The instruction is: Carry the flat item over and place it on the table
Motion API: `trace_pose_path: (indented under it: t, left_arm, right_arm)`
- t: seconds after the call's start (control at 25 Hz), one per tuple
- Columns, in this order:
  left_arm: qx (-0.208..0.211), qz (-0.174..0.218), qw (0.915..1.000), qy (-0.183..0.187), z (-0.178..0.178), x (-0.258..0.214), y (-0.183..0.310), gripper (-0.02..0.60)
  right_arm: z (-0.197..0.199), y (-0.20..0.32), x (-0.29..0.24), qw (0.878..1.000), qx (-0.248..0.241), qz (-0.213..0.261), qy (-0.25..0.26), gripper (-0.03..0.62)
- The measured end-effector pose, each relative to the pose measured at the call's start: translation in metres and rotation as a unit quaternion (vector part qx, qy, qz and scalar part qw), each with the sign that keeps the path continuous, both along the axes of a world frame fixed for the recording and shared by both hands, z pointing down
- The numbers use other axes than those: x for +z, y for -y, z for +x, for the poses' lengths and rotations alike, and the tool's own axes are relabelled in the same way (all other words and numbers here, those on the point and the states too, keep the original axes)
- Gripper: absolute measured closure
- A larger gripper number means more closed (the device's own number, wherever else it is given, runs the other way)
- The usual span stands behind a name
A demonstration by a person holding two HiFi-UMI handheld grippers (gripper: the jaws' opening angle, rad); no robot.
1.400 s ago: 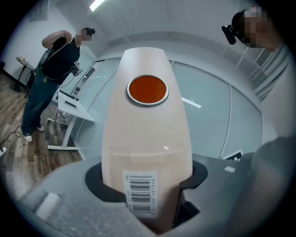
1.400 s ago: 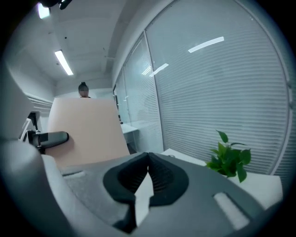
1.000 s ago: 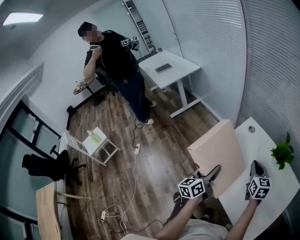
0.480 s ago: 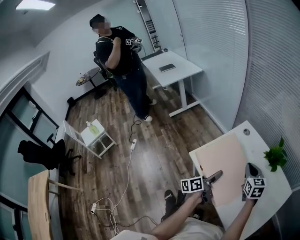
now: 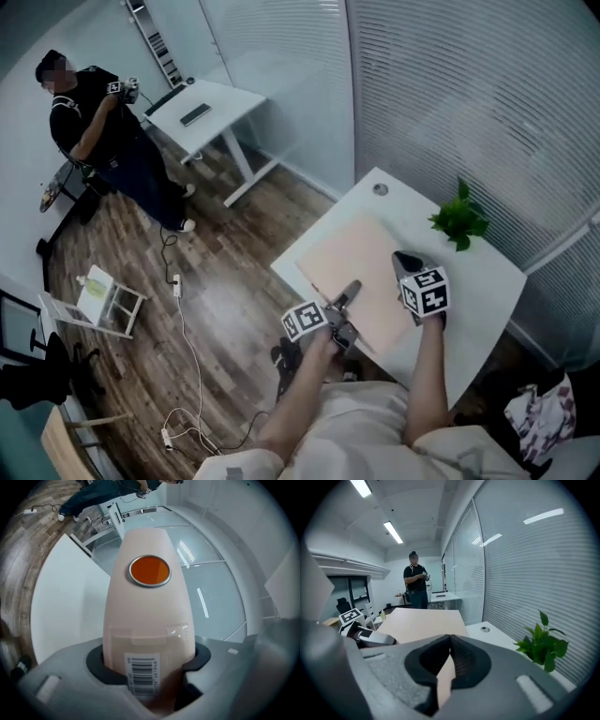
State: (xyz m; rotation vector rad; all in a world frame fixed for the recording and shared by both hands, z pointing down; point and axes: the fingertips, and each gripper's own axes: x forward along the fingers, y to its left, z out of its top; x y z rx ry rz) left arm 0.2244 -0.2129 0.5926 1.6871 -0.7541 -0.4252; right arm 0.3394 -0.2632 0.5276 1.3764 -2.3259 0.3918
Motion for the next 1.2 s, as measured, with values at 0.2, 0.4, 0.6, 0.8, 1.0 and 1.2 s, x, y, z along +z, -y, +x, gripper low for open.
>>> trace_pose_path:
  t: [0.2, 0.4, 0.6, 0.8, 1.0, 1.2]
  left_arm:
    - [0.003, -0.036, 0.9991, -0.021, 0.03, 0.022, 0.009, 0.285]
    - [0.029, -0.068, 0.9968, -0.03, 0.06, 0.048, 0.006, 0.285]
    - [0.067, -0.09, 0.9936, -0.013, 0.073, 0.068, -0.001, 0.284]
    - [0.069, -0.089, 0.9936, 0.015, 0.072, 0.083, -0.008, 0.284]
    - [0.065, -0.1, 0.9927, 0.018, 0.08, 0.099, -0.005, 0.284]
    - [0.043, -0.125, 0.9912, 0.002, 0.075, 0.111, -0.008, 0.283]
  right_arm:
    - [0.019, 0.002, 0.029, 1.0, 0.005, -0.029, 0.009, 0.592]
    - [0.038, 0.002, 0.056, 0.998, 0.018, -0.058, 0.013, 0.592]
    - [0.047, 0.003, 0.073, 0.996, 0.024, -0.079, 0.017, 0.592]
    - [0.041, 0.001, 0.094, 0.995, 0.01, -0.102, 0.022, 0.592]
    - [0.048, 0.0, 0.122, 0.988, 0.017, -0.142, 0.051, 0.592]
    - [0.042, -0.011, 0.149, 0.983, 0.012, -0.178, 0.045, 0.592]
